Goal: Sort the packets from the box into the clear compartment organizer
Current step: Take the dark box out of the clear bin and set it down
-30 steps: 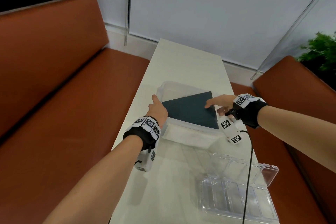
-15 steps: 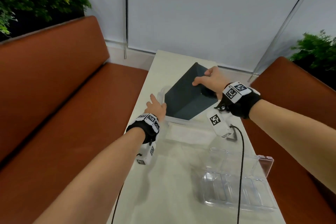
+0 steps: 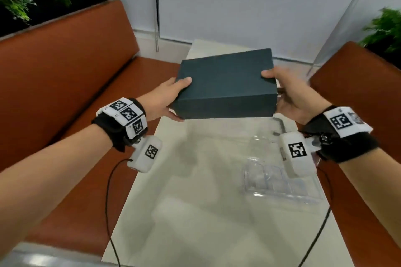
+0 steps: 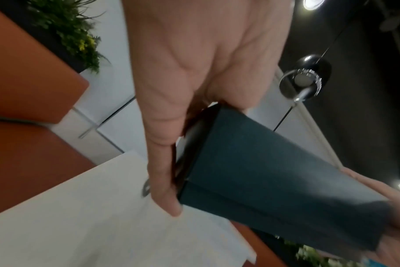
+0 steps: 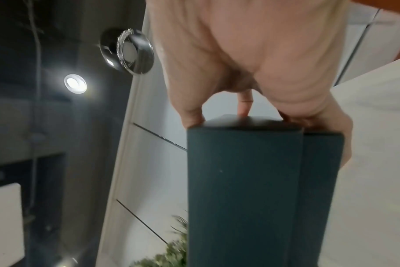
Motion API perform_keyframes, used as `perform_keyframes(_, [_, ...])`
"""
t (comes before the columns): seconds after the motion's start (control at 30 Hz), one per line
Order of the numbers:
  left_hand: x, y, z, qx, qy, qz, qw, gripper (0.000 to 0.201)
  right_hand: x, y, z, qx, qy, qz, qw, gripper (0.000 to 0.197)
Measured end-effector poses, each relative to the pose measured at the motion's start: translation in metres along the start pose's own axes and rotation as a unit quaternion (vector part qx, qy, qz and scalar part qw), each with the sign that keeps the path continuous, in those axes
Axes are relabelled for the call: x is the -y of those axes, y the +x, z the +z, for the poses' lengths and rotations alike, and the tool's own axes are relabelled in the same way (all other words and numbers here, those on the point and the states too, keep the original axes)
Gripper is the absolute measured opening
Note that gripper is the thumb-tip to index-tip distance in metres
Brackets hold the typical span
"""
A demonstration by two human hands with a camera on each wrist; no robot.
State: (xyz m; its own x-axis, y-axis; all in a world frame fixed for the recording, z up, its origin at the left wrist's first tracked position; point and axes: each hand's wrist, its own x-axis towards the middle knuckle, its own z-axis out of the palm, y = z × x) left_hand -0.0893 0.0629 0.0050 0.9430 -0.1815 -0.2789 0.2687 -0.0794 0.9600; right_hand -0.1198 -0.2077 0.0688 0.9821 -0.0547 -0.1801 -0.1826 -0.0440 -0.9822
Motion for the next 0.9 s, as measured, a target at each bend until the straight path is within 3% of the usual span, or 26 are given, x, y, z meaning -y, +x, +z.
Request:
perform_keyframes(0.2, [0.103, -0.041, -0.004, -0.007, 0.077, -0.131, 0.988, 0.039, -0.127, -0.018, 0.016, 0.039, -0.040, 0.171, 0.984, 0.049])
perform_keyframes(0.37, [0.158, -0.059, -0.001, 0.000, 0.154, -0.150, 0.977, 0.048, -0.201, -0.036, 0.036, 0.000, -0.017, 0.241, 0.970, 0.053])
perform_keyframes(0.63, [0.192, -0.072, 0.016, -0.032, 0.193, -0.132, 0.972, 0.055, -0.231, -0.051, 0.041, -0.043, -0.078, 0.227, 0.970, 0.045])
perform_keyframes(0.73, [0.198, -0.076, 0.013, -0.040, 0.210, -0.121, 0.969, 0.057, -0.233, -0.061, 0.039, -0.015, -0.153, 0.227, 0.962, 0.044])
perform_keyframes(0.9, [0.191, -0.075, 0.008, -0.055, 0.184, -0.167, 0.967, 0.049, -0.224, -0.072, 0.031, 0.026, -0.216, 0.229, 0.949, 0.041])
